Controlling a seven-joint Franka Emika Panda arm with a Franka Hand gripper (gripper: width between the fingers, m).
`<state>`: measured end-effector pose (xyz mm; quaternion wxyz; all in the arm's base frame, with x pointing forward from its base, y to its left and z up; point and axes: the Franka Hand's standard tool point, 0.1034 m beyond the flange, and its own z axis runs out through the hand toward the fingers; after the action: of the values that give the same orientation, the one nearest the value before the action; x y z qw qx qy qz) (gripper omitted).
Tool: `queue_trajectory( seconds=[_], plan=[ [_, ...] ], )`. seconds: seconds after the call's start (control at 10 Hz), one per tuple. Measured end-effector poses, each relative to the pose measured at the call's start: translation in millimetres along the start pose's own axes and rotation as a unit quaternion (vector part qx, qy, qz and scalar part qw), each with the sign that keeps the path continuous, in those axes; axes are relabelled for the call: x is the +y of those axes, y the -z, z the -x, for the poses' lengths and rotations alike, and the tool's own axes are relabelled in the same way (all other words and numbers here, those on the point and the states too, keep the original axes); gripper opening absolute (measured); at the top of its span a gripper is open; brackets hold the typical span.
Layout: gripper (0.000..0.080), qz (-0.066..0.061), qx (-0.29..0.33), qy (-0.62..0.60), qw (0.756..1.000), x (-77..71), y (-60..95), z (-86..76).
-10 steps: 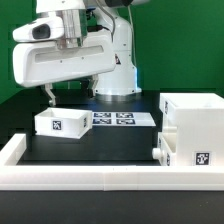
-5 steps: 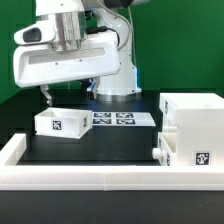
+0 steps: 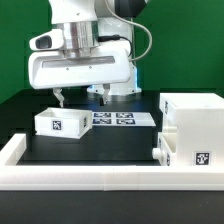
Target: Assemble drawer
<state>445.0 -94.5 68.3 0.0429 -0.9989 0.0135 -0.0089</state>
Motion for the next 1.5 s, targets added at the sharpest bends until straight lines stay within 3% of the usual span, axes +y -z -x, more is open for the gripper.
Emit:
queue_trajectory(
  seconds=[0.5,0.8,1.5],
  plan=[
    [0.0649,-0.008,-0.001,-0.086,0.996,-4.0,-3.8,2.2],
    [0.0649,-0.009,-0.016,-0.097,0.995,-1.2,-26.6,27.2],
    [0.0649,-0.007,-0.016,-0.077,0.997,-7.2,-57.9,46.3]
  ],
)
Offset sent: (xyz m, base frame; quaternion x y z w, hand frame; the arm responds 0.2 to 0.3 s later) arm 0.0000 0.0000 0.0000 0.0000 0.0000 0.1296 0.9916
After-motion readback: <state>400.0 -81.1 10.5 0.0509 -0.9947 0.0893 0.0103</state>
